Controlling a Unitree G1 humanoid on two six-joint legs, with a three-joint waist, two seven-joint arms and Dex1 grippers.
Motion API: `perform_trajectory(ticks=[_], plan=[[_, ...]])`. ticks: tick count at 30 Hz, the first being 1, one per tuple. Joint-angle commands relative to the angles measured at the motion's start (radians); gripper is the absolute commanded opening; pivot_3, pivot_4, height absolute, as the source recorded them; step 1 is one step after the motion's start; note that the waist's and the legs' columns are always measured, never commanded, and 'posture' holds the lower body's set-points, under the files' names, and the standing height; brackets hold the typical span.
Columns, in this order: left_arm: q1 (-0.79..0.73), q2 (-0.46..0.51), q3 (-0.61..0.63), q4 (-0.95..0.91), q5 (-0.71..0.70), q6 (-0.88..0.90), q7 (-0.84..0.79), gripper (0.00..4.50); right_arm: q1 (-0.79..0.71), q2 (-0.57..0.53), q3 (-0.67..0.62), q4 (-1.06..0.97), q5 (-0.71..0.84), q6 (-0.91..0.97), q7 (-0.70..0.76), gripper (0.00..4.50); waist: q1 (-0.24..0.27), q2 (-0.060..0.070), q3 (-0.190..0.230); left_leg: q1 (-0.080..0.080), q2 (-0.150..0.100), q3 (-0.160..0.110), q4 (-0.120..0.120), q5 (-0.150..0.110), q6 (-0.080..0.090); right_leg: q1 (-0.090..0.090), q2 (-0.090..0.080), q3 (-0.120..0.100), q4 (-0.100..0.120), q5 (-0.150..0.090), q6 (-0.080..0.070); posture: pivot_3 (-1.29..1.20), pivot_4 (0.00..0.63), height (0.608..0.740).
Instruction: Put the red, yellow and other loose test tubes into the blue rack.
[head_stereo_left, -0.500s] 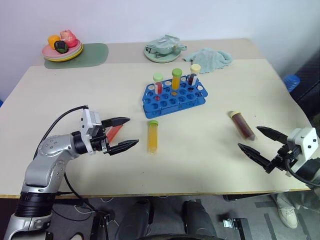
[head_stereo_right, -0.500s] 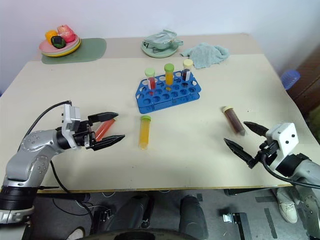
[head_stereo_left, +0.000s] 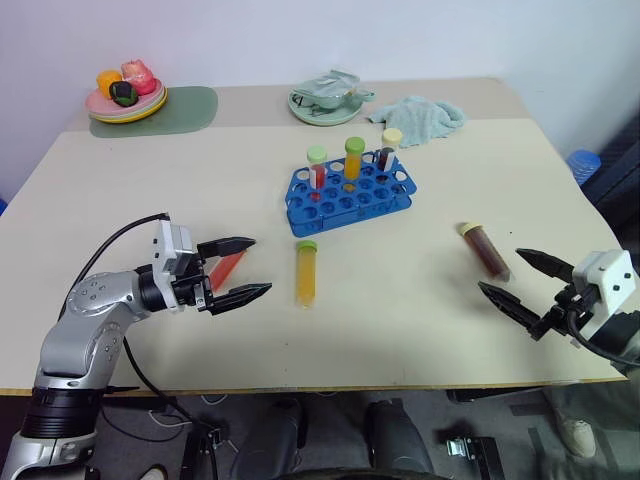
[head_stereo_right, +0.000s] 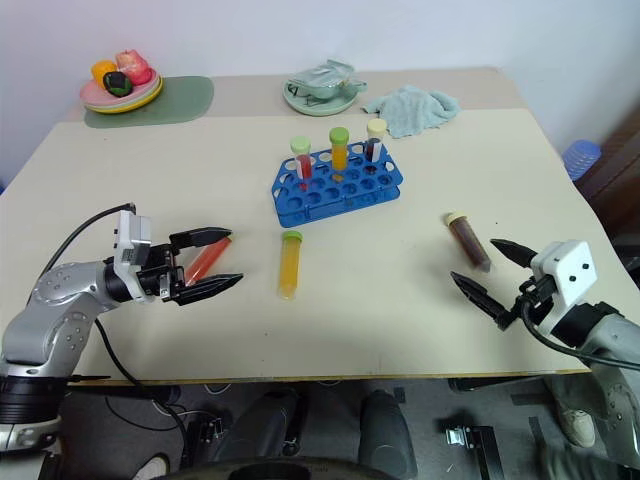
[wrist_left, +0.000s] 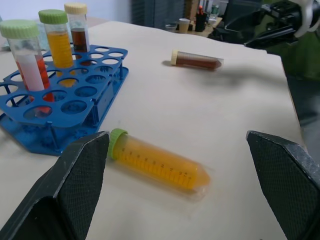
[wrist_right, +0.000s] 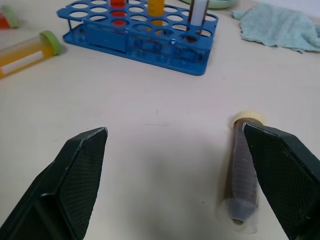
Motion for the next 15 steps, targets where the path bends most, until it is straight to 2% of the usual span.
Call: perform_trajectory(ticks=[1,6,9,12,15], plan=[[-0.029,0.004,-0.006,-0.01,-0.008,-0.015,-0.03,4.46,-0.068,-0.082,0.016,-0.019,-0.026,0.144,-0.076,4.43,0.0,0.0,0.0,0.0,0.0,0.0,0.0,0.0,0.0,0.0,0.0,0.0,0.0,0.0,0.0,0.0,0.15,0.74],[-0.063,-0.014,-0.04,0.01,0.007,-0.027,-0.054,4.46,-0.331,-0.226,0.161,0.083,-0.077,0.427,-0.17,4.43,-0.004,0.0,0.0,0.0,0.0,0.0,0.0,0.0,0.0,0.0,0.0,0.0,0.0,0.0,0.0,0.0,0.15,0.74],[-0.089,-0.029,-0.065,0.022,0.01,-0.031,-0.066,4.46,-0.599,-0.284,0.321,0.202,-0.08,0.63,-0.148,4.43,-0.013,0.0,0.0,0.0,0.0,0.0,0.0,0.0,0.0,-0.001,0.0,0.0,0.0,0.0,0.0,0.0,0.15,0.74],[-0.103,-0.041,-0.081,0.026,0.011,-0.031,-0.07,4.46,-0.813,-0.283,0.438,0.325,-0.084,0.798,-0.132,4.43,-0.025,0.0,0.0,-0.002,0.0,-0.001,-0.001,0.0,0.0,-0.002,0.0,-0.001,0.0,0.0,0.0,0.0,0.15,0.74],[-0.113,-0.056,-0.096,0.025,0.011,-0.028,-0.072,4.46,-0.994,-0.263,0.571,0.484,-0.128,0.859,-0.088,4.43,-0.028,0.0,0.001,-0.004,0.0,0.0,-0.001,0.0,0.0,-0.004,0.0,-0.001,-0.001,0.0,0.0,0.0,0.15,0.74]])
